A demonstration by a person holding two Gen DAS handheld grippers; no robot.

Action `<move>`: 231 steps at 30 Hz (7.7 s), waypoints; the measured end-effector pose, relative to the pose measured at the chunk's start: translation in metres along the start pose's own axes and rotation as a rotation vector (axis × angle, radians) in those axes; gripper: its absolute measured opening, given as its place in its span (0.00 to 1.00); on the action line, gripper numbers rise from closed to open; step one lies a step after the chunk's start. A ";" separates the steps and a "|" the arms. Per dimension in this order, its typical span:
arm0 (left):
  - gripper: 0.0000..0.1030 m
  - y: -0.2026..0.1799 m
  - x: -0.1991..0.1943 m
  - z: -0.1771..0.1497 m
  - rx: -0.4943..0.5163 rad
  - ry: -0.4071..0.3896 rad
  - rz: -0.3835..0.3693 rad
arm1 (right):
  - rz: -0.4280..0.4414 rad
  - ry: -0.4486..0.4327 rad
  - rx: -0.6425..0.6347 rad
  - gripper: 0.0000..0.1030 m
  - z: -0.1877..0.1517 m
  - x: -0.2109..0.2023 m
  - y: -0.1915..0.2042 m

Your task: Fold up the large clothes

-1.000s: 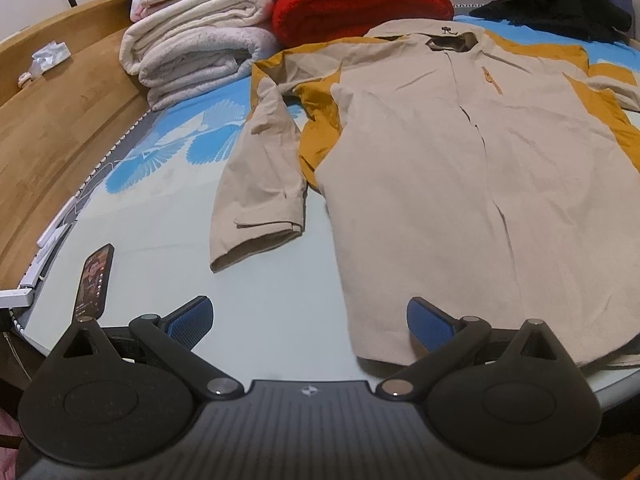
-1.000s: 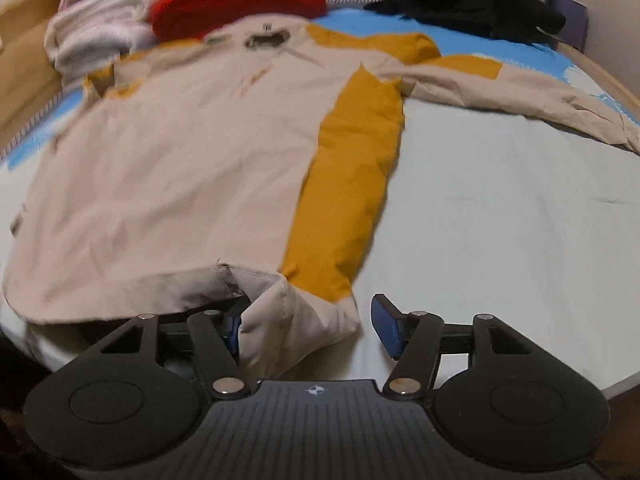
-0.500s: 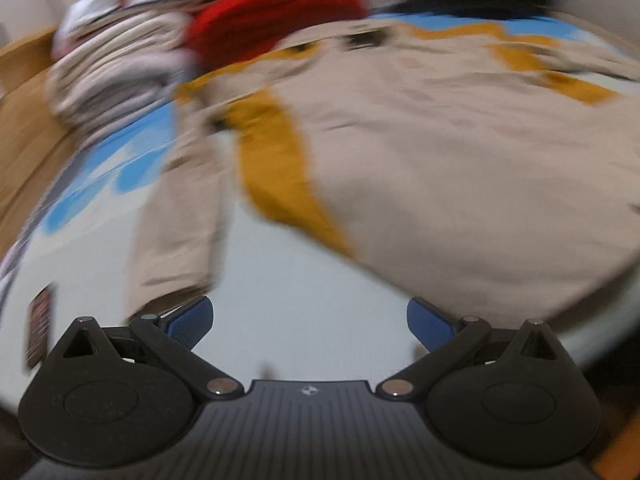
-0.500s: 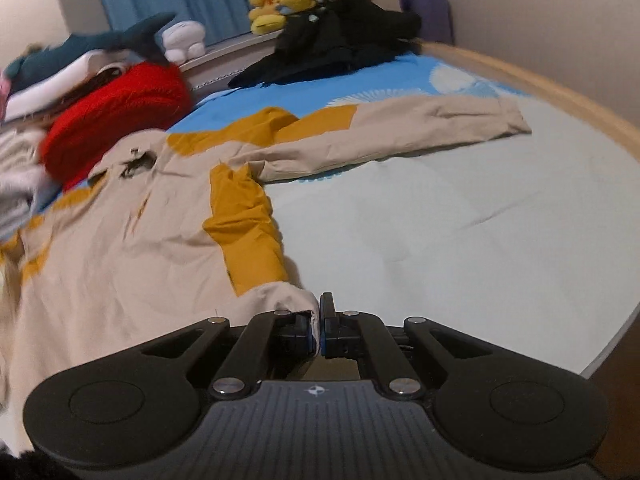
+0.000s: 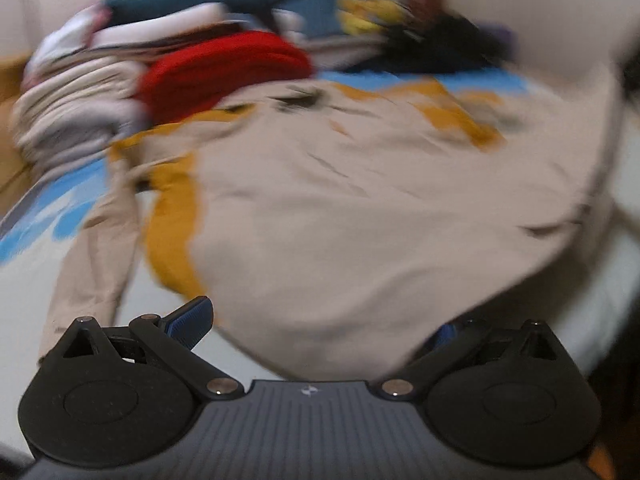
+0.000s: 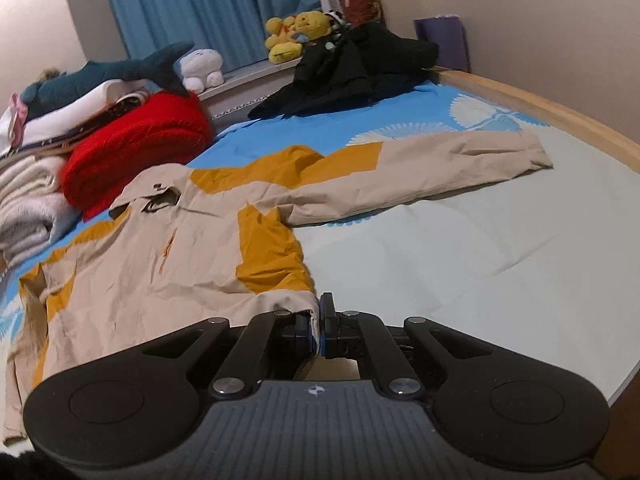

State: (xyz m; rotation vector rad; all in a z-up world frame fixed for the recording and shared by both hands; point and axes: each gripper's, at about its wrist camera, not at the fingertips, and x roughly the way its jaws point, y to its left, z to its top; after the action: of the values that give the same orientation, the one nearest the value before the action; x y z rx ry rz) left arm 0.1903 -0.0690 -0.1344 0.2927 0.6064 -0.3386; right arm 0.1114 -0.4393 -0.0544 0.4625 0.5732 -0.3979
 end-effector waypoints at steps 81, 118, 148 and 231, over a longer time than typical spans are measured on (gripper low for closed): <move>1.00 0.252 -0.125 0.017 -0.264 0.302 0.461 | 0.037 0.216 -0.395 0.50 -0.010 0.144 0.132; 1.00 0.244 -0.032 0.050 -0.294 0.212 0.449 | 0.367 0.012 -0.355 0.80 -0.102 -0.109 0.201; 0.02 0.379 0.032 0.088 -0.391 0.218 0.345 | 0.234 0.133 -0.452 0.80 -0.122 0.017 0.268; 0.91 0.293 0.332 0.203 -0.271 0.275 -0.089 | 0.069 0.196 -0.120 0.58 0.082 0.372 0.202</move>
State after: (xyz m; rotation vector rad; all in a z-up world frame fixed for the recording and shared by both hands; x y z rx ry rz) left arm 0.6630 0.0481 -0.1252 0.0507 0.9281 -0.2990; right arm 0.5291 -0.4000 -0.1534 0.4074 0.7645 -0.2518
